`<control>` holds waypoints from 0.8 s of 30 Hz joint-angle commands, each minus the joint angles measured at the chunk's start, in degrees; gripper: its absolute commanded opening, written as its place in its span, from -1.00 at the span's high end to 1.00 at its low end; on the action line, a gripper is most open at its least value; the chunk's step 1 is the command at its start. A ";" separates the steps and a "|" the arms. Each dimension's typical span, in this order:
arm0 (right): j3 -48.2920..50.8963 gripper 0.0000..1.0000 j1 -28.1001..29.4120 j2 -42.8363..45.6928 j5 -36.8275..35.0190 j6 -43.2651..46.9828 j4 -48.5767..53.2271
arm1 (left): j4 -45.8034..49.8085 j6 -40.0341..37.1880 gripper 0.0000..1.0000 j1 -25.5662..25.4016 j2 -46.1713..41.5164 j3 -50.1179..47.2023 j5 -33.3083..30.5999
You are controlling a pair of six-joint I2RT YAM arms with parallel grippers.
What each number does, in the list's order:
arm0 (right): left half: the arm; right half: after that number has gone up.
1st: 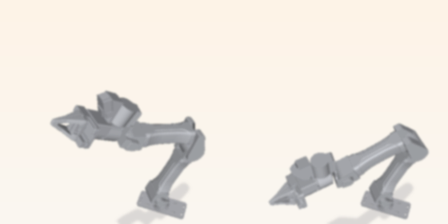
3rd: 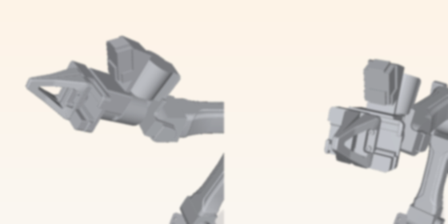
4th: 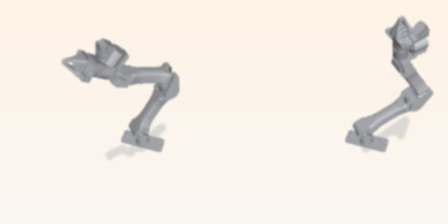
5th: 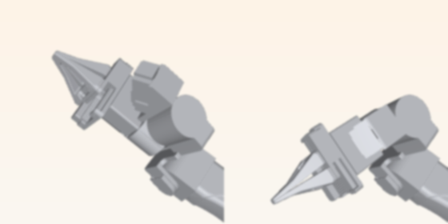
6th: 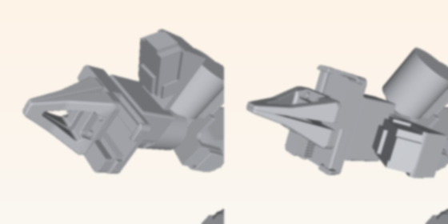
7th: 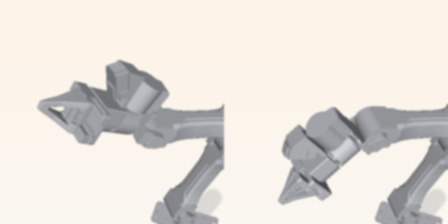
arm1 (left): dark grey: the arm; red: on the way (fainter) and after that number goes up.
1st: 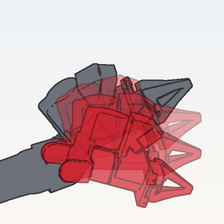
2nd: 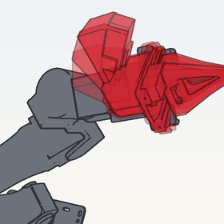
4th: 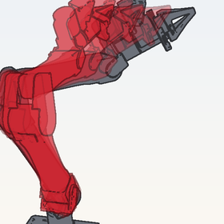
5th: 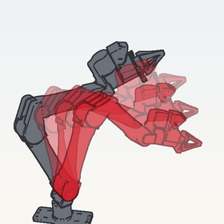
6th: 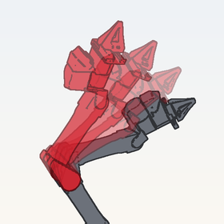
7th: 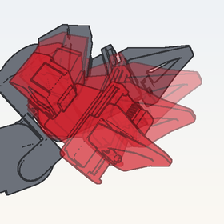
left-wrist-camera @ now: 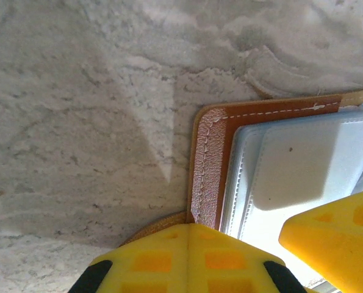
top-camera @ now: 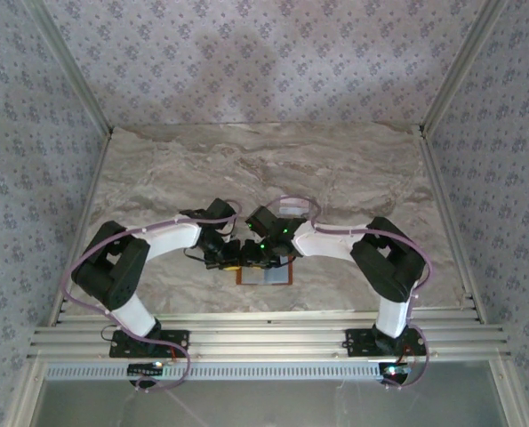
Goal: Take the credit cards out of the card holder
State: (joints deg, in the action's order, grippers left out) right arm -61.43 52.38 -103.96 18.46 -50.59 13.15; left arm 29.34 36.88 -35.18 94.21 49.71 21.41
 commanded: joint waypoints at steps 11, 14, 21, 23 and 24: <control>2.96 0.49 0.88 1.30 -4.89 0.66 6.28 | 1.22 -1.68 0.86 0.73 1.06 -1.63 -1.73; 1.08 0.48 1.32 1.48 -8.15 1.62 11.48 | 1.42 -1.89 0.86 0.82 0.88 -1.59 -1.72; -5.41 0.12 3.21 0.56 -15.50 4.31 22.67 | 1.92 -2.18 0.86 0.99 0.88 -1.29 -1.71; -7.88 0.04 3.76 -0.07 -17.58 4.70 25.75 | 2.03 -2.26 0.86 1.08 0.80 -1.28 -1.72; -9.16 0.00 4.08 -0.47 -18.63 4.68 27.20 | 2.03 -2.26 0.86 1.08 0.71 -1.20 -1.79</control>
State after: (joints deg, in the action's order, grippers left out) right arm -67.05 55.68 -103.11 5.65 -47.11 31.31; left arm 29.34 35.70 -34.50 94.19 49.67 22.11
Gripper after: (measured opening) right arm 0.487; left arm 0.074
